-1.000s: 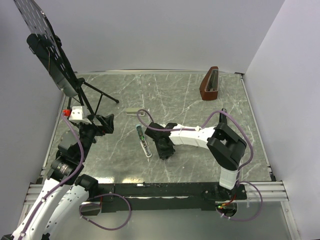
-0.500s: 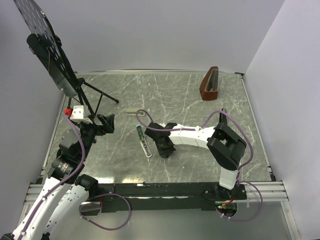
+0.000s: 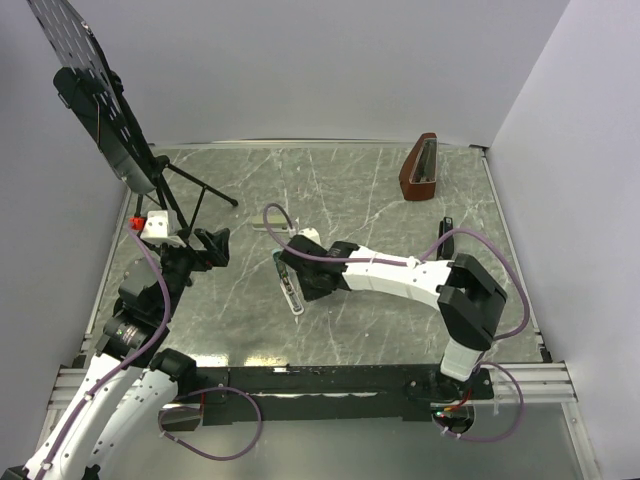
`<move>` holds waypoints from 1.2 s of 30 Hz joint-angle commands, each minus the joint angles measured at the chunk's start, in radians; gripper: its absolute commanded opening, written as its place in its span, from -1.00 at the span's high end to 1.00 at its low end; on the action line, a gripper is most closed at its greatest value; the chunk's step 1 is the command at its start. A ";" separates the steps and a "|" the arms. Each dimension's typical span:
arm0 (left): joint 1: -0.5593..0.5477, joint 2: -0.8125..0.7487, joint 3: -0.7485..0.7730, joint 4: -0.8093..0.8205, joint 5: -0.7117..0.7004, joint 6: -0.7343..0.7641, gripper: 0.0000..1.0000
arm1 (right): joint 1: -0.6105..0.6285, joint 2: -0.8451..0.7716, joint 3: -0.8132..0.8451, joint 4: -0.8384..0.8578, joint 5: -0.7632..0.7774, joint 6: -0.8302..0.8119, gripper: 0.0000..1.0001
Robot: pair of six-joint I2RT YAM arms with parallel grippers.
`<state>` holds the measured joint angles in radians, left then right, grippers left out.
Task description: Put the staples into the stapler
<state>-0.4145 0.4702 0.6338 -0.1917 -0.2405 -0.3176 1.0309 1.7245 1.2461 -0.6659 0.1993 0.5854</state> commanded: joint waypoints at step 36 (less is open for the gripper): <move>0.008 -0.012 0.004 0.032 0.010 0.003 -0.99 | 0.055 0.168 0.135 0.216 0.074 -0.102 0.67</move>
<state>-0.4133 0.4683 0.6338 -0.1917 -0.2405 -0.3172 1.0851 1.8755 1.3430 -0.4828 0.2508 0.5037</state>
